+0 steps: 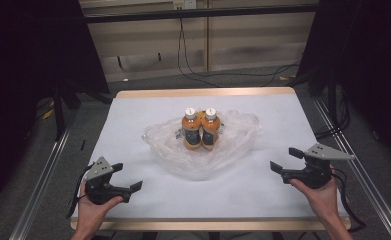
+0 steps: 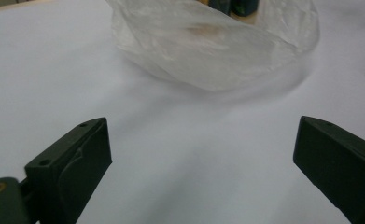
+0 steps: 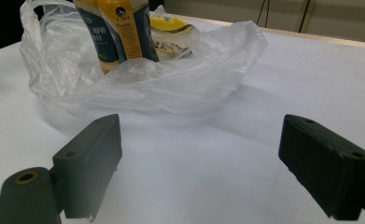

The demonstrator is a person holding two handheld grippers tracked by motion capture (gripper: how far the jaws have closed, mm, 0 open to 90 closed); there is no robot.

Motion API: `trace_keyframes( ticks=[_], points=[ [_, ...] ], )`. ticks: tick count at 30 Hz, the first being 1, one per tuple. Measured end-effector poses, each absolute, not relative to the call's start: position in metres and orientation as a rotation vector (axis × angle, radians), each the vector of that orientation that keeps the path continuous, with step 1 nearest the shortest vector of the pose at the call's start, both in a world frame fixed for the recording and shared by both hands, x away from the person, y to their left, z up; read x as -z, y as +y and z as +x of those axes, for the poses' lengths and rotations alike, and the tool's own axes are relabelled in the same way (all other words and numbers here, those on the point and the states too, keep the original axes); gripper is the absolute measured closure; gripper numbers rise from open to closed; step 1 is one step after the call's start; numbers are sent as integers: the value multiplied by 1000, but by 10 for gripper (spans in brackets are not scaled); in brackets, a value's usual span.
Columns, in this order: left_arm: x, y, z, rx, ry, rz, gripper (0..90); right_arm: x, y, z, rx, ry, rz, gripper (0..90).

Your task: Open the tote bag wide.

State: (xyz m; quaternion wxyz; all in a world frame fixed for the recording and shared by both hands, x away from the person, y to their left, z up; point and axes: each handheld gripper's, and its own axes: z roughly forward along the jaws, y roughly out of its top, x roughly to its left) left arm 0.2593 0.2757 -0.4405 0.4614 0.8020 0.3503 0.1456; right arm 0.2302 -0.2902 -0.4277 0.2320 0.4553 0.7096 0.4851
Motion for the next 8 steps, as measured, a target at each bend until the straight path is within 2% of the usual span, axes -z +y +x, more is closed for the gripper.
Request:
trace_keyframes(
  ticks=[8],
  points=[
    [444, 282, 249, -352, 857, 1917, 27, 437, -294, 215, -1308, 1917, 1286, 121]
  ],
)
